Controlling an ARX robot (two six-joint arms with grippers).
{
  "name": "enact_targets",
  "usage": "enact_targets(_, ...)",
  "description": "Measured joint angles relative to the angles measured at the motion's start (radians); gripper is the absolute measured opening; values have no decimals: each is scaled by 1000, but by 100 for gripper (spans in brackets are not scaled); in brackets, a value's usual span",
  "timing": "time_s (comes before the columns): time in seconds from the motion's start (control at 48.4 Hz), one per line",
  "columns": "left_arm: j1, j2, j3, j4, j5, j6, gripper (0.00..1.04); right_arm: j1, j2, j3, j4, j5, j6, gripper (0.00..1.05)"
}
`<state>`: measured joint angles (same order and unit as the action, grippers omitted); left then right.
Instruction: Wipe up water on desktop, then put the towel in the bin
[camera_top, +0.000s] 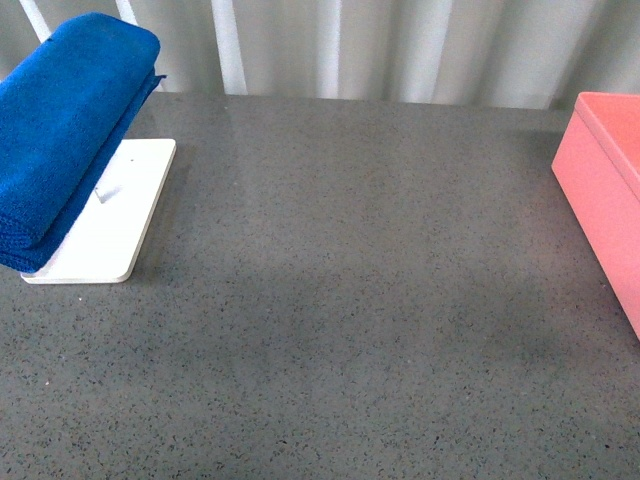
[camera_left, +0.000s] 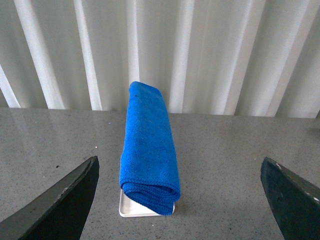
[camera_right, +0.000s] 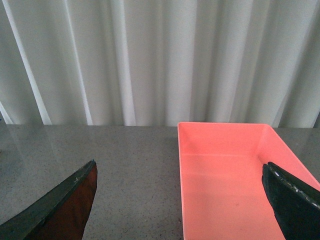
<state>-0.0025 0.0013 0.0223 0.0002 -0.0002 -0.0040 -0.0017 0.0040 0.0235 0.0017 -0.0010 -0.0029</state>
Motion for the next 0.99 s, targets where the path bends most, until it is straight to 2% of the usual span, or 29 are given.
enact_targets(0.991,0,0,0,0,0,0,98,0,0,0,0,0,0,98)
